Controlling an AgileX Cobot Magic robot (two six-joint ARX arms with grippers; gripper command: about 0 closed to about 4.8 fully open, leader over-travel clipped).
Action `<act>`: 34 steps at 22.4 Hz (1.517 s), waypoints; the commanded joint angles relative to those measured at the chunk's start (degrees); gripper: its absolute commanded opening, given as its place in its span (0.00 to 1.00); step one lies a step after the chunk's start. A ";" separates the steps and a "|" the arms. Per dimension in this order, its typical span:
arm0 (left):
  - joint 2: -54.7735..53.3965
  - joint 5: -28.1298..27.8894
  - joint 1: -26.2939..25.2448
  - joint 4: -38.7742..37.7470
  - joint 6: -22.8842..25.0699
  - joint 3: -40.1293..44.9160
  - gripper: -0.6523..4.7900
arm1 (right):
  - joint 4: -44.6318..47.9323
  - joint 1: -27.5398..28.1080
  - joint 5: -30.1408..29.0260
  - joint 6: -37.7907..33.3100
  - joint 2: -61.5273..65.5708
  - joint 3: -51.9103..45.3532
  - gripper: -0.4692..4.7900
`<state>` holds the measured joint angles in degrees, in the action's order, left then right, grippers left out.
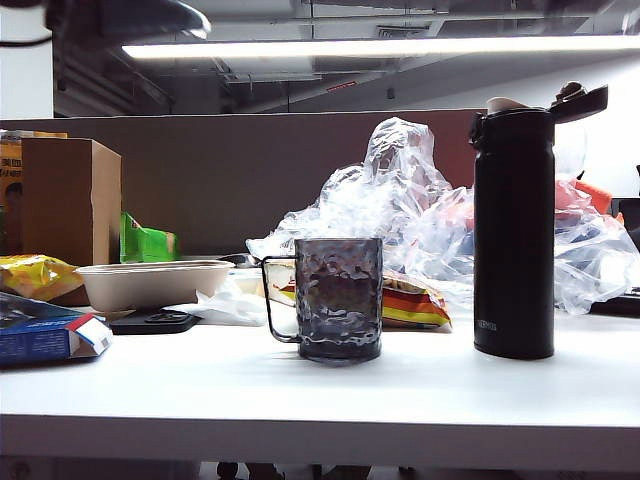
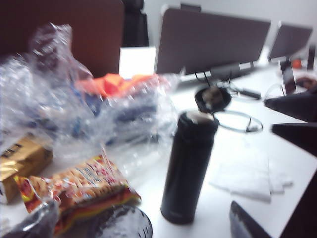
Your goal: Pick up the black thermos, pour some water into the cup, then place the black thermos back on the table.
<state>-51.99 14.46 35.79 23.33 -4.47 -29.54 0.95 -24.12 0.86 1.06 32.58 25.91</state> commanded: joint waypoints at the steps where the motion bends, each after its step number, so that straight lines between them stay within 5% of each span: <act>1: -1.49 -0.96 1.03 0.92 1.49 -0.46 1.00 | 9.77 -4.22 6.16 0.04 0.87 -5.86 1.00; 7: -3.74 -0.94 1.22 0.52 3.02 -0.46 1.00 | 26.73 -5.99 9.35 -0.85 7.85 -15.17 1.00; 24: -6.49 -0.11 1.27 -0.11 4.04 -0.46 1.00 | 63.32 -4.55 12.59 -1.05 47.17 -13.07 1.00; 29: -6.49 -0.11 1.27 -0.11 4.04 -0.46 1.00 | 65.40 -4.55 18.80 -1.03 51.93 -10.88 1.00; 34: -6.49 -0.13 1.27 -0.11 4.04 -0.46 1.00 | 65.31 -4.55 18.67 -1.05 54.71 -8.20 1.00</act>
<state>-58.63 13.91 36.97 22.50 -0.86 -29.76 65.28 -28.60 19.49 0.25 86.76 16.82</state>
